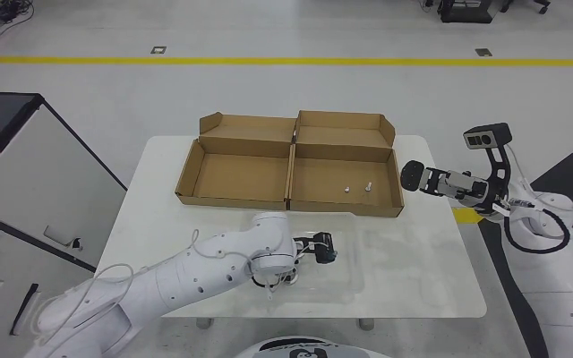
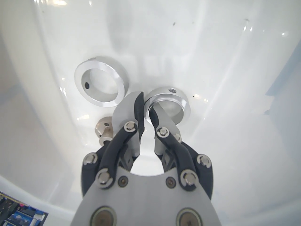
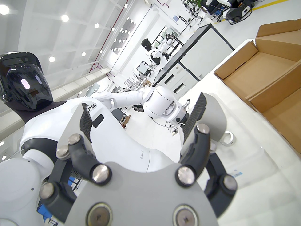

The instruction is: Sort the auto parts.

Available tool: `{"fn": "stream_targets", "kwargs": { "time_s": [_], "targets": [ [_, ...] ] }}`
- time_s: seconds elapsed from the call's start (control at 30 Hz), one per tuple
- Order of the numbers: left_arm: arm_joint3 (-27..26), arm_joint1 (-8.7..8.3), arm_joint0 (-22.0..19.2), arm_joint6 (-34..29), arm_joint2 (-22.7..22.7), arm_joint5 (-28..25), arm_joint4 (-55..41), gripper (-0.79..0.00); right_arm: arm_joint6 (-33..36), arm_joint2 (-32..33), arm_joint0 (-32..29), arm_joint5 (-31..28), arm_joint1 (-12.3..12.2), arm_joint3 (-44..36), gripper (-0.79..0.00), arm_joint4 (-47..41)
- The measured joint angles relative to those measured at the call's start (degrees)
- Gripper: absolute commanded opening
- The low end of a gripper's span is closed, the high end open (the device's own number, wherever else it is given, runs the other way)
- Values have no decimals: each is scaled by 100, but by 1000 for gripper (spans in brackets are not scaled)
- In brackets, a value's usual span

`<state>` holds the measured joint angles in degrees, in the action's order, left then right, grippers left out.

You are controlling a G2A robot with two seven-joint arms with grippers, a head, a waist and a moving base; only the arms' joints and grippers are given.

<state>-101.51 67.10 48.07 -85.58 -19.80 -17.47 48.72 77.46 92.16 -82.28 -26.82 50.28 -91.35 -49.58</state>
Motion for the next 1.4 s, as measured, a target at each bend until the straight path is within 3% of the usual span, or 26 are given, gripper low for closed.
{"fn": "stream_targets", "kwargs": {
  "time_s": [0.2, 0.4, 0.6, 0.77, 1.1, 1.4],
  "targets": [
    [-508, -101, -3, -116, -331, 158, 3, -785, 0, 0, 0, 0, 0, 0, 0, 0],
    [-1267, -316, 55, -245, -897, 220, -95, -785, 0, 0, 0, 0, 0, 0, 0, 0],
    [-1961, -550, 152, -188, -1730, 353, -314, -785, 0, 0, 0, 0, 0, 0, 0, 0],
    [-2279, -723, 436, 370, -2657, 328, -673, -785, 0, 0, 0, 0, 0, 0, 0, 0],
    [-2401, -1049, 1821, 2106, -4451, -346, -1391, -785, 0, 0, 0, 0, 0, 0, 0, 0],
    [-2076, -1189, 3164, 3940, -5655, -1712, -2798, -785, 0, 0, 0, 0, 0, 0, 0, 0]
  ]
}}
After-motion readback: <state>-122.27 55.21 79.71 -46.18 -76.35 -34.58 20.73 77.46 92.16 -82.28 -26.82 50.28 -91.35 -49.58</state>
